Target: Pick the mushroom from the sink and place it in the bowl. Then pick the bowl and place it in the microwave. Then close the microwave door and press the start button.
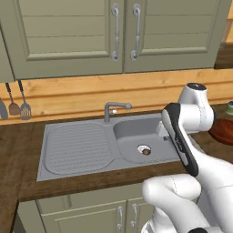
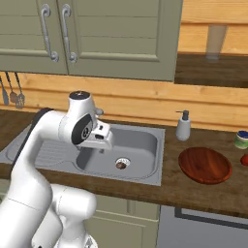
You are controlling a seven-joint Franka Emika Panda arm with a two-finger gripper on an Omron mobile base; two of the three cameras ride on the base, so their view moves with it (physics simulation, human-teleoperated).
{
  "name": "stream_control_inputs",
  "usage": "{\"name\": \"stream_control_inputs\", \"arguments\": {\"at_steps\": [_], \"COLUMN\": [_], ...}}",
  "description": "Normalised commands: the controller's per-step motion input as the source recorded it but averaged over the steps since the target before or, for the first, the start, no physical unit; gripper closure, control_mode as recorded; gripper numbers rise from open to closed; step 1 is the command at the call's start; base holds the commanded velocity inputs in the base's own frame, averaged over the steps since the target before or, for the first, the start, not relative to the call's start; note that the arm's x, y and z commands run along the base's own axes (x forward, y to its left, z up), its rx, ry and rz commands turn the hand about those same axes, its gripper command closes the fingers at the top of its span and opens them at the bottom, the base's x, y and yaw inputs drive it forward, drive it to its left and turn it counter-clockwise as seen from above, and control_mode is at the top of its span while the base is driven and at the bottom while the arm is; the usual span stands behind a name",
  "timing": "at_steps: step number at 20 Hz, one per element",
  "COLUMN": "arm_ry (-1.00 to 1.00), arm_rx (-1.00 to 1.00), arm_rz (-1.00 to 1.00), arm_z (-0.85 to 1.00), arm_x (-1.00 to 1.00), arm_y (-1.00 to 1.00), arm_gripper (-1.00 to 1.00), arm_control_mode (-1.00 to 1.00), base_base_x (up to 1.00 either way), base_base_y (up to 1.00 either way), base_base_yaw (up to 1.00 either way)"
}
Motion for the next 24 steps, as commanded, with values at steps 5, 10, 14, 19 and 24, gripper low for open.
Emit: {"name": "stream_control_inputs", "arguments": {"at_steps": [5, 10, 14, 19, 24], "arm_ry": [-0.01, 0.01, 0.06, 0.05, 0.04], "arm_rx": [0.05, 0.03, 0.0, 0.01, 0.0], "arm_rz": [0.0, 0.0, 0.0, 0.0, 0.0], "arm_z": [-0.39, -0.45, -0.35, -0.19, -0.25], "arm_x": [0.43, 0.44, 0.38, 0.29, 0.28], "arm_y": [0.0, -0.06, -0.15, -0.15, -0.04], "arm_gripper": [-1.0, -1.0, -1.0, -1.0, -1.0], "arm_control_mode": [-1.0, -1.0, -1.0, -1.0, -1.0], "base_base_x": [0.0, 0.0, 0.0, 0.0, 0.0], "base_base_y": [0.0, 0.0, 0.0, 0.0, 0.0], "base_base_yaw": [0.0, 0.0, 0.0, 0.0, 0.0]}}
